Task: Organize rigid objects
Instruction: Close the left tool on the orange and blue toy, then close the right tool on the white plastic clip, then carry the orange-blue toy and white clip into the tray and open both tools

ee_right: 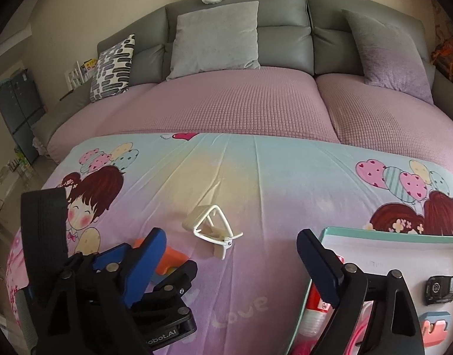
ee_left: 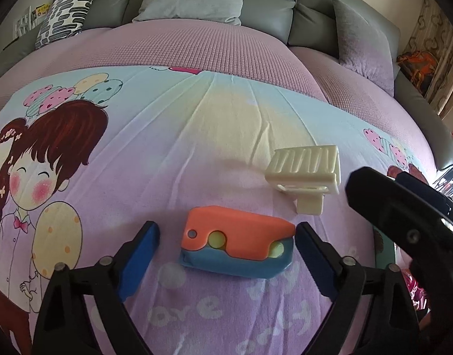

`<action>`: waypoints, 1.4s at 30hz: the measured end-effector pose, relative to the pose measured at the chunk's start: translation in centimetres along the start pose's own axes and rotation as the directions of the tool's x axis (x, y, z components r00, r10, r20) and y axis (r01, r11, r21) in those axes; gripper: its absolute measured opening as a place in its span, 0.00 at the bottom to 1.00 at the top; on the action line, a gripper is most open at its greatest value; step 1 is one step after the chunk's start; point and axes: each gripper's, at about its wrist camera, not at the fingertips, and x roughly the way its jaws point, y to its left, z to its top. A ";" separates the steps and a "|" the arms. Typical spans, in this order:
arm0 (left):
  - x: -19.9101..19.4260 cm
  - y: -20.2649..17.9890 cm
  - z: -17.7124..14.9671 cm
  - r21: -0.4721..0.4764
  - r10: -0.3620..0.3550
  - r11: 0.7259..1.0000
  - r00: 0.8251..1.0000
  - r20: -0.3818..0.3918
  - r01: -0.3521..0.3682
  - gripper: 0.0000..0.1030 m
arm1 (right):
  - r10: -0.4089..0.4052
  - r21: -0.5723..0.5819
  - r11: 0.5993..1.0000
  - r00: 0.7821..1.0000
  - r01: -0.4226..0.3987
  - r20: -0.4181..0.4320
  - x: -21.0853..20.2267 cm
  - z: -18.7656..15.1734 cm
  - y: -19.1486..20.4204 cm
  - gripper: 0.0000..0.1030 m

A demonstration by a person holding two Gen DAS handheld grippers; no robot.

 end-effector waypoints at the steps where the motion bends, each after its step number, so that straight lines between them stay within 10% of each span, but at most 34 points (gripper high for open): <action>1: 0.0 0.1 0.0 -0.001 -0.002 1.000 1.000 0.000 0.002 0.87 | 0.004 0.001 1.000 1.000 -0.004 -0.004 0.1 0.0 0.0 0.89; 7: -0.5 1.4 0.1 -0.034 0.002 0.999 1.000 0.000 -0.002 0.71 | 0.044 0.022 0.999 0.998 -0.044 -0.041 2.0 0.2 0.3 0.83; 31: -1.6 2.8 0.1 -0.069 0.017 0.997 1.000 0.001 -0.017 0.70 | 0.090 0.148 0.986 0.995 -0.082 -0.047 2.2 -0.2 -1.0 0.29; 42: -4.2 2.4 0.1 -0.079 0.006 0.997 0.999 0.051 -0.002 0.70 | 0.098 0.149 0.984 0.995 -0.098 0.008 -2.7 -1.9 -1.5 0.28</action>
